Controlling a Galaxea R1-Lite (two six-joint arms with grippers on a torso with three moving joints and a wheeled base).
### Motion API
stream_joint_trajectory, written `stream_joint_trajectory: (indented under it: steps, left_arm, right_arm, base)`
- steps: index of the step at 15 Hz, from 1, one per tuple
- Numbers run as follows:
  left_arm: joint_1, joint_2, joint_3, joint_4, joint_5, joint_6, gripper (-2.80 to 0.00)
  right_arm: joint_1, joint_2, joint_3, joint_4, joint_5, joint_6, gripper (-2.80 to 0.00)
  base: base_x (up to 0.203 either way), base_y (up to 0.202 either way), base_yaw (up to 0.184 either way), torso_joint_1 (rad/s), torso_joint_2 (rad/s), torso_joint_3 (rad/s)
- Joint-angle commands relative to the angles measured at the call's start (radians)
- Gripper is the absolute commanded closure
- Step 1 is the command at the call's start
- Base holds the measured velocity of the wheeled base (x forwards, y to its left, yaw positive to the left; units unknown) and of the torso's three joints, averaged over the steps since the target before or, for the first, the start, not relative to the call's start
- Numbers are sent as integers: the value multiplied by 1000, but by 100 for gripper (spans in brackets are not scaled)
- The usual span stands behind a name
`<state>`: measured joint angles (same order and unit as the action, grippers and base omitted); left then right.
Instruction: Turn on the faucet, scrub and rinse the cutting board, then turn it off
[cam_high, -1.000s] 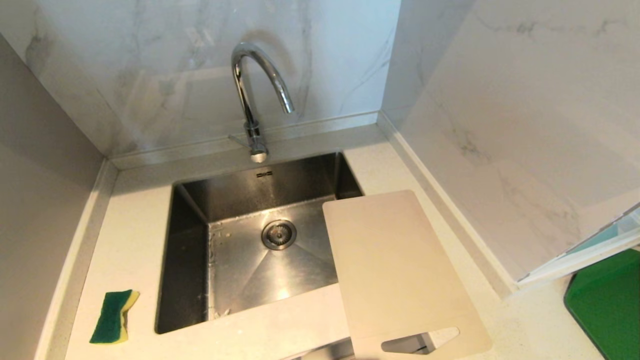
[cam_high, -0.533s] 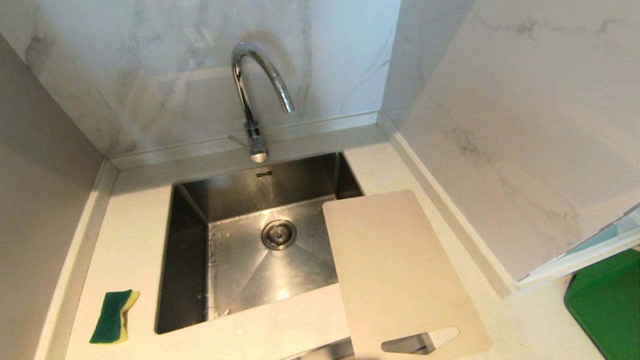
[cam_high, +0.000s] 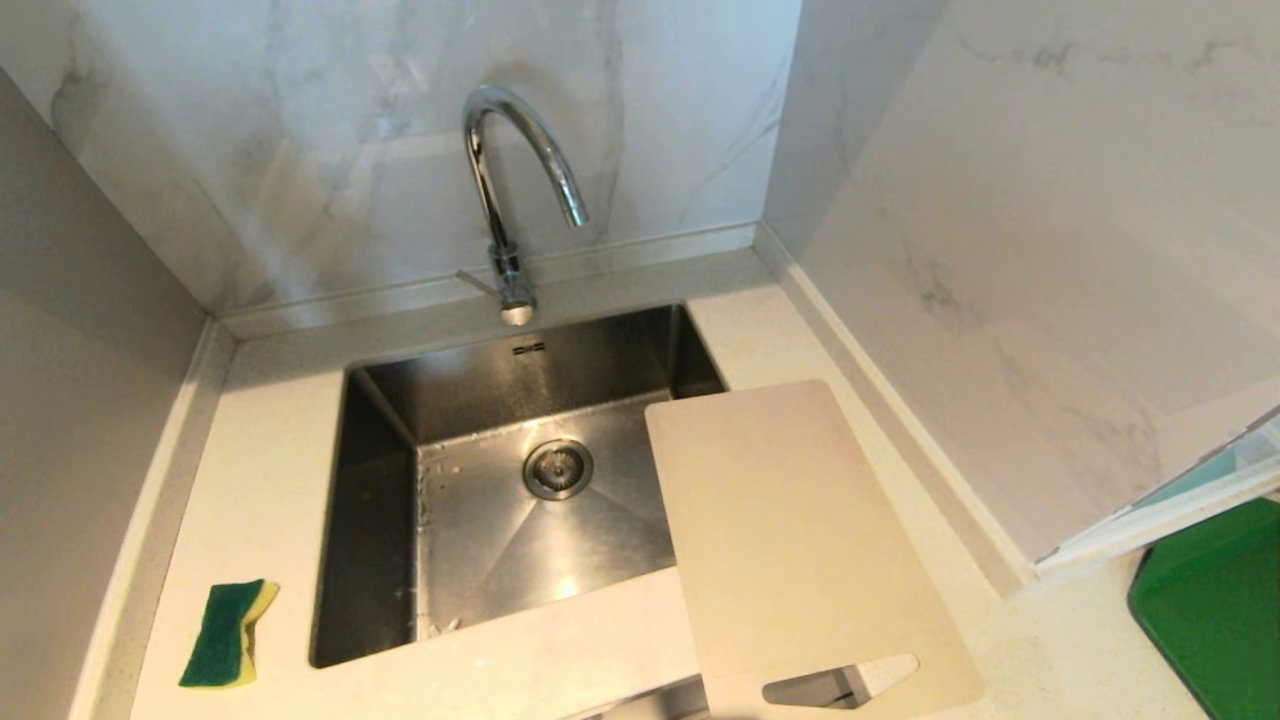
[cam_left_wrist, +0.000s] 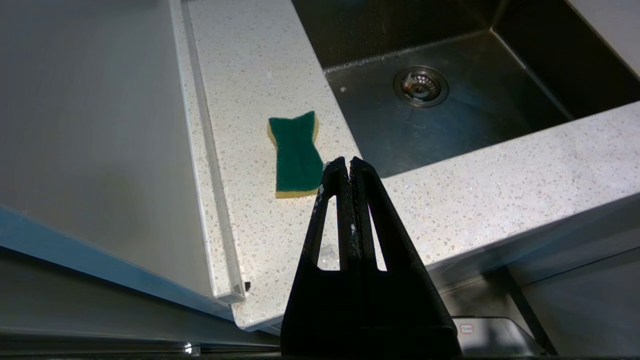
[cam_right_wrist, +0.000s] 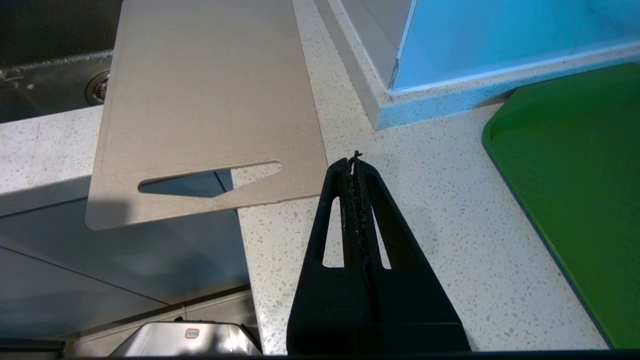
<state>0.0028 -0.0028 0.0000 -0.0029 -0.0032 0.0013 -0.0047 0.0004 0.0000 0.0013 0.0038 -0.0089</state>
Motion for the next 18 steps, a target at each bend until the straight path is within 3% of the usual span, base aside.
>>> stream_joint_trajectory:
  steps: [1, 18]
  left_arm:
    - [0, 0, 2, 0, 0, 0, 0]
    - [0, 0, 2, 0, 0, 0, 0]
  right_arm:
    - [0, 0, 0, 0, 1, 0, 0]
    - [0, 0, 0, 0, -1, 4, 0]
  base:
    - [0, 0, 0, 0, 0, 0]
    - [0, 0, 0, 0, 0, 0]
